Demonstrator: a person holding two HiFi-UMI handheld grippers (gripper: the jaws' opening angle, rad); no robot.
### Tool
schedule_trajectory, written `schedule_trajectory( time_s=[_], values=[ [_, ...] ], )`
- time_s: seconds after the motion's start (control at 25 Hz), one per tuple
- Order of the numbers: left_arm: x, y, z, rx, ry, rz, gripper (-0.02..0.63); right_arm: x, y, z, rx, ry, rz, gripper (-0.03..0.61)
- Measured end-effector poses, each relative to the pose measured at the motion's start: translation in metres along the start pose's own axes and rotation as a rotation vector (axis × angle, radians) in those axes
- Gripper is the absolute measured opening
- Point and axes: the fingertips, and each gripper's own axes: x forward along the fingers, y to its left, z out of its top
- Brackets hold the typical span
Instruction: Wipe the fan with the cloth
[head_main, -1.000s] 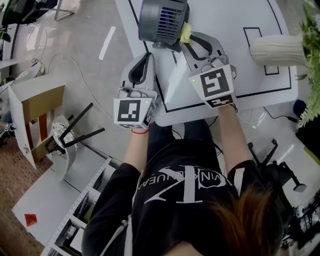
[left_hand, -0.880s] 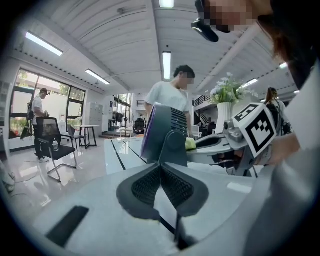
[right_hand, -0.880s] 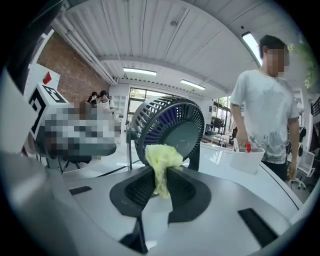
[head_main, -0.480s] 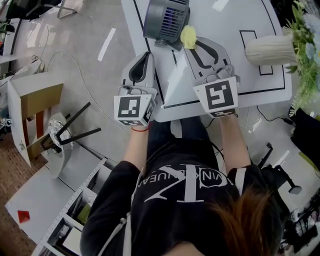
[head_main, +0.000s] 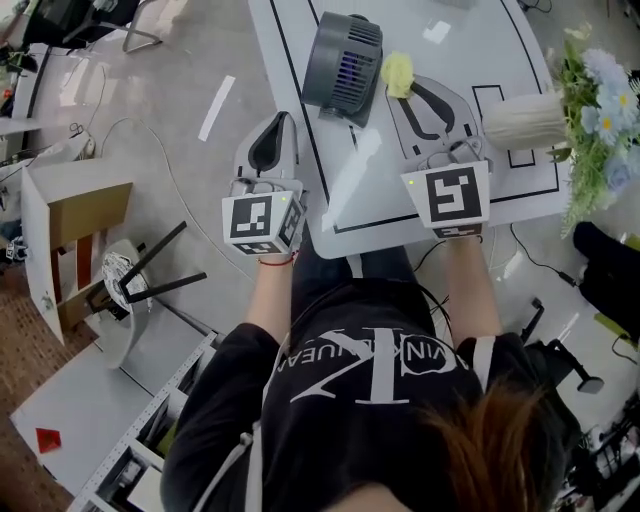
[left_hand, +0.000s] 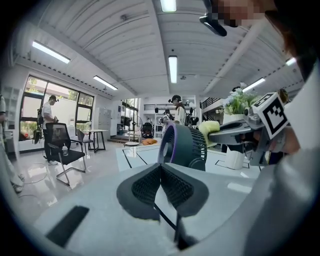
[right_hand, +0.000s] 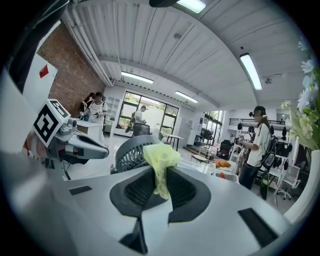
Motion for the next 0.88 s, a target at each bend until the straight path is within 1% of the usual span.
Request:
schedule_trajectory(
  time_s=[0.2,0.32,0.48,0.64,0.76,0.88],
  values=[
    [0.027,0.019,0.011,-0.005,-0.002,-0.032,0.009,0.014,-0.021,0.018,0.028,-0.013,-0.068,0.066],
    [0.045,0.023,0.024,0.002,-0.012,-0.068,0.011,0.023,-0.033,0.028,0.035,-0.019,-0.097,0.066],
    [0.063,0.028,0.032,0.020,-0.010,-0.115,0.011,0.037,-0.042,0.041,0.024,-0.020,-0.106,0.066],
    [0.080,0.031,0.035,0.017,-0.004,-0.147,0.010,0.051,-0.046,0.052,0.051,-0.028,-0.114,0.066],
    [0.088,0.032,0.037,0.021,-0.001,-0.169,0.010,0.061,-0.049,0.050,0.040,-0.015,-0.108,0.066],
    [0.094,0.036,0.036,0.026,0.005,-0.180,0.010,0.072,-0.052,0.051,0.061,-0.010,-0.109,0.066]
  ],
)
